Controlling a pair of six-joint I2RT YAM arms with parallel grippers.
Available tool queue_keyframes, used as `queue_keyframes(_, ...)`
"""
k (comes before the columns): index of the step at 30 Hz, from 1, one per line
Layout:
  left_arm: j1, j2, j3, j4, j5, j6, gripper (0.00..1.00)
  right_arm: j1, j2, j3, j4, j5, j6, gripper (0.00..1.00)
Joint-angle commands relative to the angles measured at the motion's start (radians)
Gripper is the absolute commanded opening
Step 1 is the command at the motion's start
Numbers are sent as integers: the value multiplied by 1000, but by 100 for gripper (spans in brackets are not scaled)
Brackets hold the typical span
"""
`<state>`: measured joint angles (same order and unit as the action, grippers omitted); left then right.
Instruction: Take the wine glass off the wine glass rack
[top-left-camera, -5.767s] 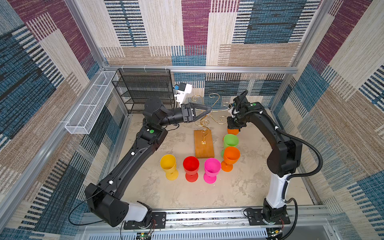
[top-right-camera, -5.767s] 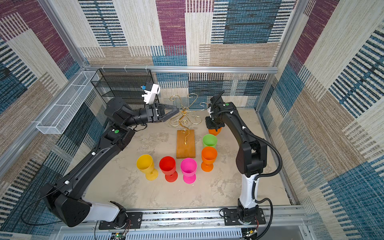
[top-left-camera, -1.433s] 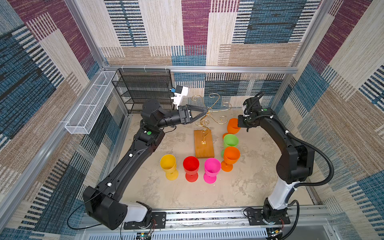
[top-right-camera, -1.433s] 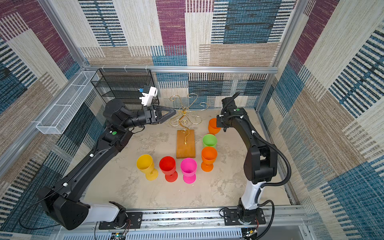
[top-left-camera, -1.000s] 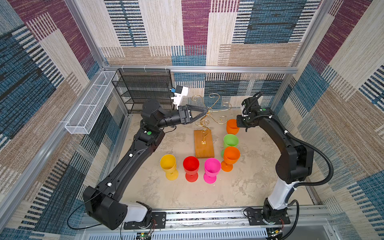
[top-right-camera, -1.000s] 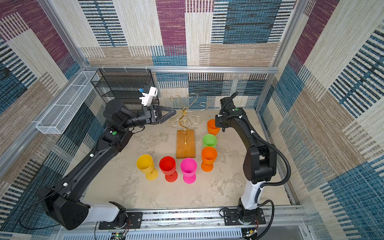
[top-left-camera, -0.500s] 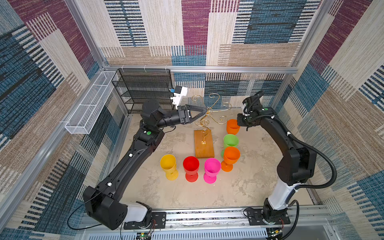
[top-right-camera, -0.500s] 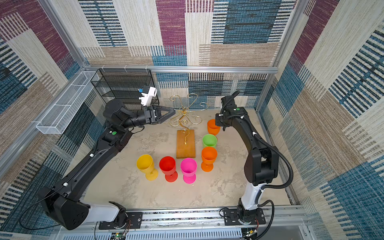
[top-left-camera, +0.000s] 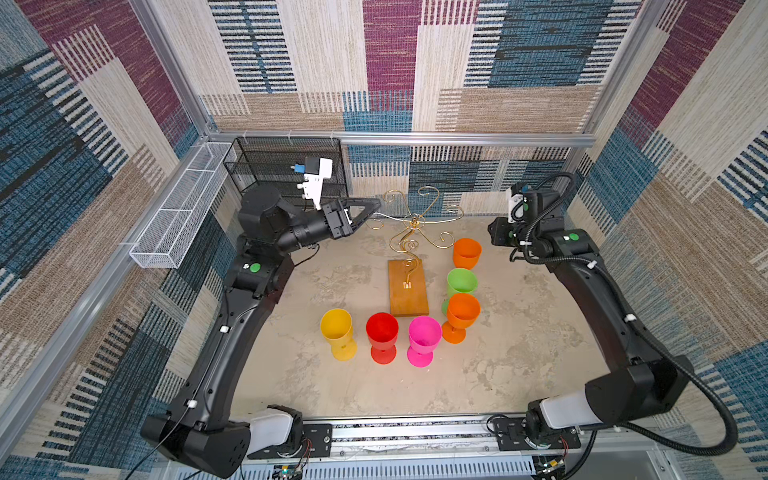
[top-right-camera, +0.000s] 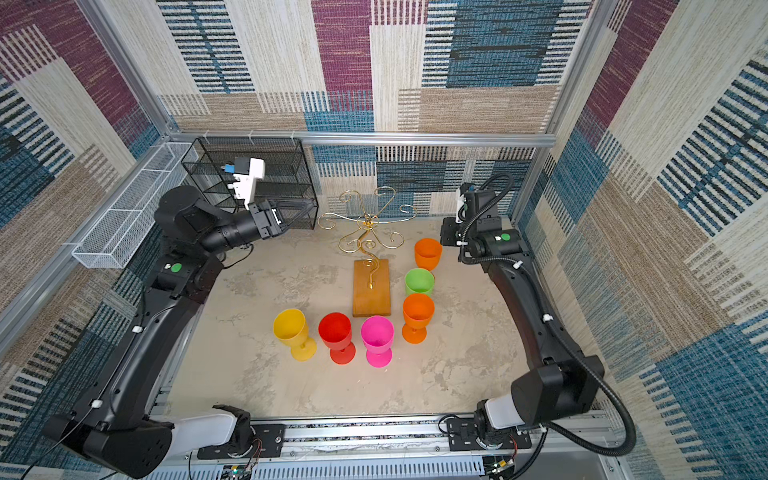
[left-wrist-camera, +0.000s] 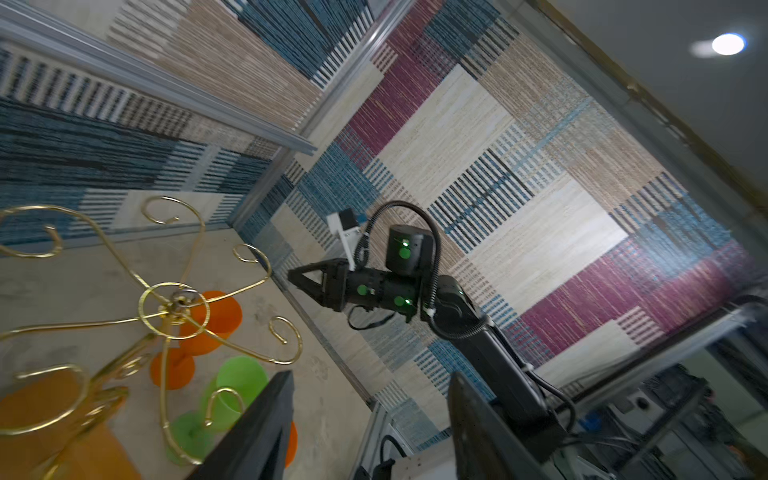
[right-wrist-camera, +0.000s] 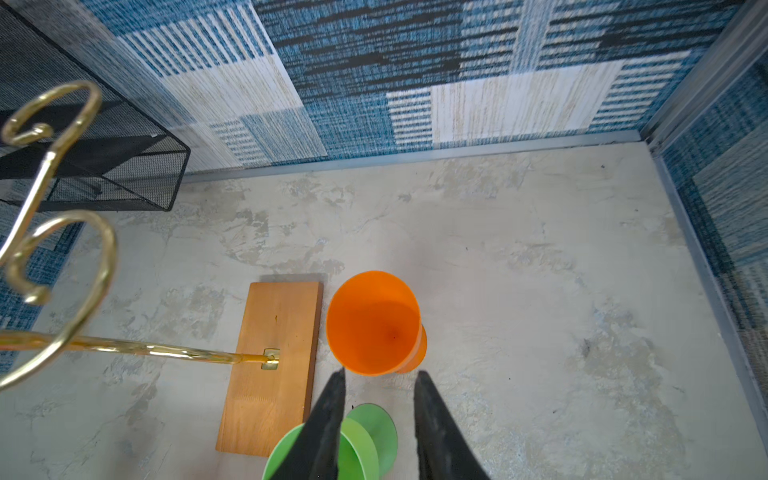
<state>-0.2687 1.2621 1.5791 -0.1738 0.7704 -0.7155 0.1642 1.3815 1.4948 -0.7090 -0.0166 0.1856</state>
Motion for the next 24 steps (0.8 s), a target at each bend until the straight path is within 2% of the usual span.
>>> queue_keyframes(1,11,-26,47,-411,-427,403,64,-1,-160,-153,227,105,-15,35)
queue_keyframes(3,13,-42,7,-437,-659,476,66,-2,-275,-276,355,163,-25,47)
queue_keyframes(6,17,-79,-130,-343,-966,556,72,-3,-394,-421,493,248,-49,54)
queue_keyframes(8,18,-106,-244,-237,-1133,589,78,-3,-440,-484,560,293,-61,58)
queue_keyframes(10,26,-136,-377,-89,-1250,618,85,-4,-462,-532,616,328,-61,77)
queue_keyframes(11,30,-151,-444,1,-1292,640,89,-4,-464,-553,641,340,-63,80)
queue_keyframes(15,57,-161,-665,298,-1385,763,99,-6,-425,-589,687,382,-79,92)
queue_keyframes(16,70,-154,-705,346,-1395,775,99,-9,-411,-592,696,399,-81,98)
queue_keyframes(17,88,-144,-747,377,-1392,770,99,-16,-393,-595,704,409,-84,100)
queue_keyframes(19,121,-120,-822,454,-1363,751,99,-28,-362,-600,725,418,-80,100)
queue_keyframes(24,199,-21,-941,583,-1204,750,99,-56,-328,-642,812,385,-74,100)
